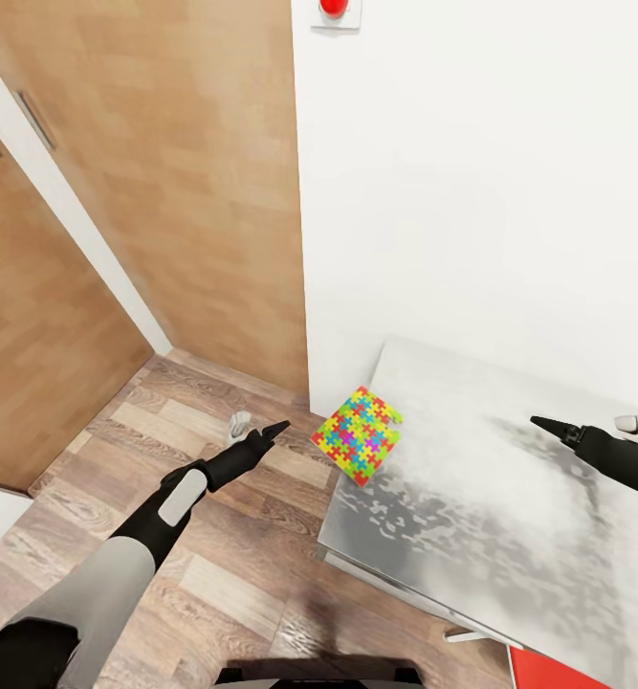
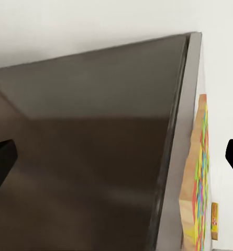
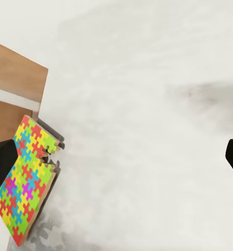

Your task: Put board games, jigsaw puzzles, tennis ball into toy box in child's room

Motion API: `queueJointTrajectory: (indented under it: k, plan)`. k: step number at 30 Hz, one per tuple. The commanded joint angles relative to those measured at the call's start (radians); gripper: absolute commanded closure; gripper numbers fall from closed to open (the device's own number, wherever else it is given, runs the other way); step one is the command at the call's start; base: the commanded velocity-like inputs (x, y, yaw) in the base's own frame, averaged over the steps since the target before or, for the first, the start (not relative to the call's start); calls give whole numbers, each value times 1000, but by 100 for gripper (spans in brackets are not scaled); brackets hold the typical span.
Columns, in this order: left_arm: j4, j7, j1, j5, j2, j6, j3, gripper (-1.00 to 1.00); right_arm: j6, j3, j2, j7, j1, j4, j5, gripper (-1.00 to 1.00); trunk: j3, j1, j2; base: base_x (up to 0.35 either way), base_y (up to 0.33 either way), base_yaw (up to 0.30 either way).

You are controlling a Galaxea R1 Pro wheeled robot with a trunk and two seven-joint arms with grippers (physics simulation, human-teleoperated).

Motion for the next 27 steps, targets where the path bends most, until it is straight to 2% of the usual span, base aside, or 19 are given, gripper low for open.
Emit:
queueJointTrajectory:
  k: [1, 14, 27]
  plan:
    - [4, 0, -3, 10, 1, 5, -5, -100, 5, -1, 0, 10, -1, 0, 10, -100, -1, 1, -2, 0, 0, -1]
    - [19, -4, -11, 11, 0, 5, -5, -100, 5, -1, 0, 11, -1, 0, 10, -100, -1, 1, -2, 0, 0, -13]
    - [20, -5, -13, 12, -6, 4, -8, -100, 5, -1, 1, 11, -1, 0, 10, -100, -1, 1, -2, 0, 0, -123]
